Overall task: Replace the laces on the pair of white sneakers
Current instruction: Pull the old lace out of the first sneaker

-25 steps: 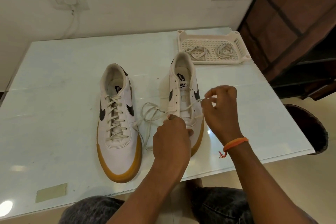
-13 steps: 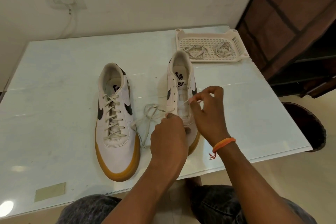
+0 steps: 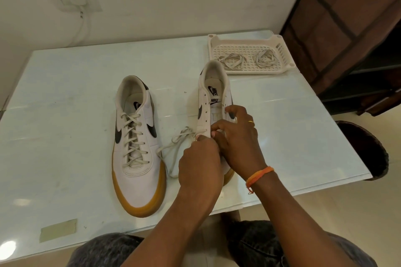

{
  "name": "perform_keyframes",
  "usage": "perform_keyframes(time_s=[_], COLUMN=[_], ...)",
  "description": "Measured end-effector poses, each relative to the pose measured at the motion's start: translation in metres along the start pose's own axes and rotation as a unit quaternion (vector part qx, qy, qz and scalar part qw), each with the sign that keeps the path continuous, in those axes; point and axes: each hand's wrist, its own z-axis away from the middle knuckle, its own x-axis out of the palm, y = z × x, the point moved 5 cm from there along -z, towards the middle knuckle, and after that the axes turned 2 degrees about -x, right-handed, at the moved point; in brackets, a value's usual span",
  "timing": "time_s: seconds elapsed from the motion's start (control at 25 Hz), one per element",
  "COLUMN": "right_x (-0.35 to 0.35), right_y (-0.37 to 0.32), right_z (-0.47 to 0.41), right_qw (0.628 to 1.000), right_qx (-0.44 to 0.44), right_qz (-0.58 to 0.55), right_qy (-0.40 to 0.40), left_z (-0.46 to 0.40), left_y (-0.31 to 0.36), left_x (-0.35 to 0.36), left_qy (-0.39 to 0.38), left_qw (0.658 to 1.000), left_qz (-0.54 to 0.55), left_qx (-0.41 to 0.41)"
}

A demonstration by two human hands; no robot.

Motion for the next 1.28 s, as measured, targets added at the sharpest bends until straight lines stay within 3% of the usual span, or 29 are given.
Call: perform_keyframes(time_s=[0.16, 0.28, 0.32, 0.4, 0.48, 0.56, 0.64, 0.76, 0.88, 1.04, 1.16, 1.28], right_x=[-0.012, -0.047, -0.056, -0.063, -0.059, -0.042, -0.020, -0.002, -0.002, -0.002, -0.003, -0.014], right_y=[0.007, 0.038, 0.049, 0.060, 0.047, 0.024, 0.005, 0.001, 0.006, 0.004, 0.003, 0.004], right_z=[-0.007, -0.011, -0.009, -0.008, -0.011, -0.011, -0.007, -0.001, -0.004, -0.006, -0.006, -0.008], right_qw=[0.995, 0.939, 0.916, 0.904, 0.937, 0.983, 0.999, 0.999, 0.999, 0.998, 0.998, 0.994], right_qx=[0.060, 0.206, 0.243, 0.267, 0.206, 0.084, -0.001, 0.021, 0.036, 0.043, 0.045, 0.057], right_qz=[-0.043, -0.195, -0.216, -0.213, -0.174, -0.085, -0.028, -0.018, 0.005, -0.029, -0.039, -0.088], right_qy=[0.069, 0.196, 0.235, 0.259, 0.223, 0.139, 0.047, -0.017, -0.009, -0.020, -0.015, 0.041], left_z=[0.000, 0.005, 0.006, 0.006, 0.005, 0.004, 0.003, 0.000, -0.006, -0.022, -0.022, -0.020], left_y=[-0.001, -0.001, -0.001, 0.000, 0.002, 0.002, 0.001, -0.001, -0.009, -0.037, -0.035, -0.028], left_x=[-0.004, -0.009, -0.009, -0.009, -0.011, -0.011, -0.009, -0.002, -0.012, -0.021, -0.012, -0.008], left_qy=[0.017, 0.034, 0.027, 0.012, 0.014, 0.023, 0.008, -0.033, 0.002, -0.044, -0.052, -0.047], left_qw=[1.000, 0.999, 0.999, 0.999, 0.999, 0.999, 1.000, 0.999, 0.999, 0.981, 0.992, 0.993], left_qz=[0.007, 0.030, 0.033, 0.038, 0.033, 0.024, 0.009, 0.016, 0.044, 0.145, 0.081, 0.087], left_qx=[-0.020, -0.027, -0.025, -0.025, -0.022, -0.018, -0.012, -0.018, -0.026, -0.118, -0.080, -0.061])
